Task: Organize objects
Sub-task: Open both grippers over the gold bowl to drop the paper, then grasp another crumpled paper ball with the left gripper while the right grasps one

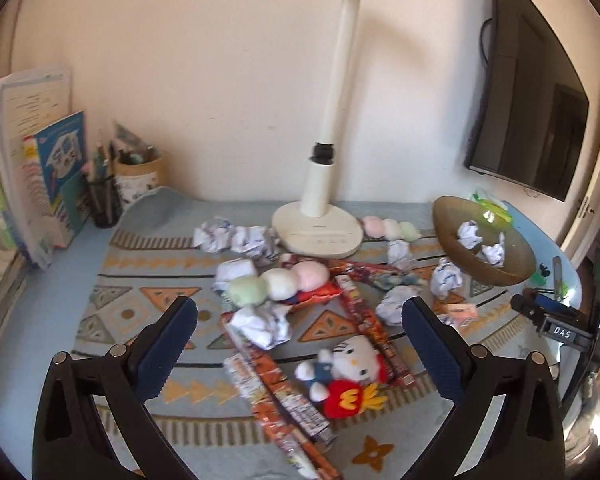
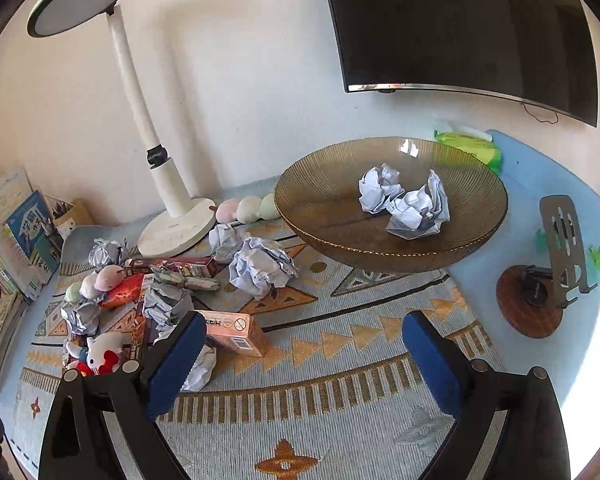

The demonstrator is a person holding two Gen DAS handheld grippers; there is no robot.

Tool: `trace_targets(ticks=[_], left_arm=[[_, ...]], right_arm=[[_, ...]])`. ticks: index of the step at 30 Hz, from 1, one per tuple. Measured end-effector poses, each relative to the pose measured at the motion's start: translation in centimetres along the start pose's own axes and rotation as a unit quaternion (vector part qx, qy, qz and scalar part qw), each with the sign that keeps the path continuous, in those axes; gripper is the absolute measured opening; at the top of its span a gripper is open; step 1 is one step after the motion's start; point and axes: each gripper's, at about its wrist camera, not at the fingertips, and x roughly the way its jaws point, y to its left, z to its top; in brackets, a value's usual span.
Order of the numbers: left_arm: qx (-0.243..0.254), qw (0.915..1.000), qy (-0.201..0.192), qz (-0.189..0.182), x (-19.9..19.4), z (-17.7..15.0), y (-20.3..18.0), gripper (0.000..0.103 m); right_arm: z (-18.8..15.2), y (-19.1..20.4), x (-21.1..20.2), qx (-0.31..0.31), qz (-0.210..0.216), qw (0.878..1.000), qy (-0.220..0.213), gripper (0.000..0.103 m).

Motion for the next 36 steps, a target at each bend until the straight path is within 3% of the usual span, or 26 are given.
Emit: trace_targets(ticks=[3,6,9,11,15,18,22,34,36], left_arm=[[-0.041,0.9959,0.015,0.078,0.8,-2.9,5.1,0.102],[-0.085,0.9895,0.038,0.110,2.5,-5.4,8.9,0.102],[-0.101,0.9856,0.052,0.125,4.2,-6.9,9.7,0.102],[-0.089,0.9875,0.051,0.120,4.2,-6.6,9.2,0.102],[-0.055,0.9891,0.045,0.129,3.8,-6.9,7.9,0.102],[-0.036,0.9893,0.038,0.136,3.6,-6.9,7.1,0.102],[-0.050,0.9894,0.038,0.131,3.5,-6.8,7.6,0.102],[-0.045,0.9904,0.041,0.124,3.5,-6.9,7.1,0.102],[-0.035,0.9934,0.044,0.100,3.7,-6.2,6.6,0.102]], right_arm=[[-0.7,-0.2,1.8,0.012,-0.007,1.000,-0.001,0.101],[-0.9,-1.3,2.7,0.040,-0.022,0.999,0.011,0.101],[-0.7,-1.9,3.1,0.025,-0.041,0.999,0.019,0.101],[-0.8,-2.3,4.1,0.031,-0.028,0.998,0.050,0.101],[-0.9,-1.7,5.0,0.019,-0.029,0.997,0.067,0.101],[-1.1,-0.6,4.8,-0.005,-0.046,0.997,0.059,0.101],[-1.4,0.5,4.1,-0.032,-0.063,0.997,0.042,0.101],[-1.4,0.5,4.1,-0.026,-0.055,0.997,0.042,0.101],[-1.5,0.7,3.8,-0.027,-0.051,0.998,0.036,0.101]])
